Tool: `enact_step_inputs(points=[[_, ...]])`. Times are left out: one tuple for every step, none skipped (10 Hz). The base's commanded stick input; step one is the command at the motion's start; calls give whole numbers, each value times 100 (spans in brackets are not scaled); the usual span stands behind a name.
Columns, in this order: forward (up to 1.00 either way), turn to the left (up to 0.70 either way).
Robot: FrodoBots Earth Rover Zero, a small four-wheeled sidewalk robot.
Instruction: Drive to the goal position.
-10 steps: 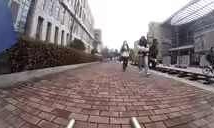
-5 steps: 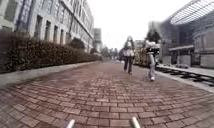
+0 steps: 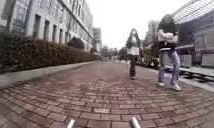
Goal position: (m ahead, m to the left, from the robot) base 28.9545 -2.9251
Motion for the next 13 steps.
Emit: enact_step_inputs(points=[[70, -12], [70, -9], [70, -5], [70, -11], [70, -14], [70, -14], [70, -14], [70, -14], [70, -14], [70, -14], [70, -14], [70, -14], [70, -14]])
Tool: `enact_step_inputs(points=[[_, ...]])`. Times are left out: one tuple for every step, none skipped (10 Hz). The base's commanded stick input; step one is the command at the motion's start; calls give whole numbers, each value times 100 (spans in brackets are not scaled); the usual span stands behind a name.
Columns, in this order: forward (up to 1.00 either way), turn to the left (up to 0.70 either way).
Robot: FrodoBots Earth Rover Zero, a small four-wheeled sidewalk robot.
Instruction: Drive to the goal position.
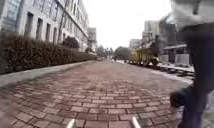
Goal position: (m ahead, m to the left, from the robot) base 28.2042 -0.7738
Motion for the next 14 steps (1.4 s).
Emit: enact_step_inputs(points=[[70, -14], [70, -14], [70, -14], [70, -14], [70, -14], [70, -14], [70, -14], [70, -14], [70, -14], [70, -14], [70, -14], [70, -12], [70, -9], [70, -5]])
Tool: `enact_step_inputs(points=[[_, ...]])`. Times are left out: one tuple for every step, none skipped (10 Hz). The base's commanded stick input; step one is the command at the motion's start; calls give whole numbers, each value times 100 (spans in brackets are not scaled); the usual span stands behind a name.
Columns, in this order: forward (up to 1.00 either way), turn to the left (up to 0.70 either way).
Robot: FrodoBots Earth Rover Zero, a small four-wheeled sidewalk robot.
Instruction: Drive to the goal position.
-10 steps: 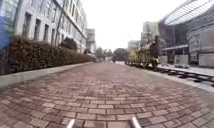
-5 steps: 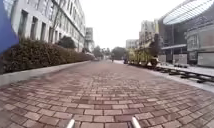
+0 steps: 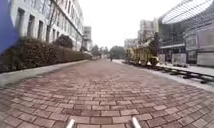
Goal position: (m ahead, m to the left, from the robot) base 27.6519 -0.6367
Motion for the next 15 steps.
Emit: enact_step_inputs(points=[[70, -2], [70, 0], [70, 0], [70, 0], [70, 0], [70, 0], [70, 0], [70, 0], [70, 0], [70, 0], [70, 0], [70, 0], [70, 0], [70, 0], [70, 0]])
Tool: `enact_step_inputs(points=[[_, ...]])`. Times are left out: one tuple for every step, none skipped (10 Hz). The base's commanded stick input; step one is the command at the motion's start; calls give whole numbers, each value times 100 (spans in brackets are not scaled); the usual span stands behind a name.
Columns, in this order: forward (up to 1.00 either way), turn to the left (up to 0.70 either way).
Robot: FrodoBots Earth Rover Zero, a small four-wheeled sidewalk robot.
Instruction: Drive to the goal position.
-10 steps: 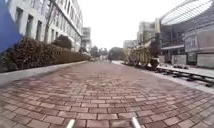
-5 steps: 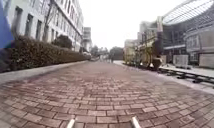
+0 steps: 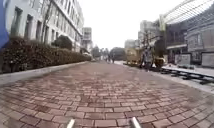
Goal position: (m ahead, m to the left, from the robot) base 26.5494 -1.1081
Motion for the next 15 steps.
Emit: enact_step_inputs(points=[[70, 0], [70, 0], [70, 0], [70, 0], [70, 0], [70, 0], [70, 0], [70, 0], [70, 0], [70, 0], [70, 0], [70, 0], [70, 0], [70, 0], [70, 0]])
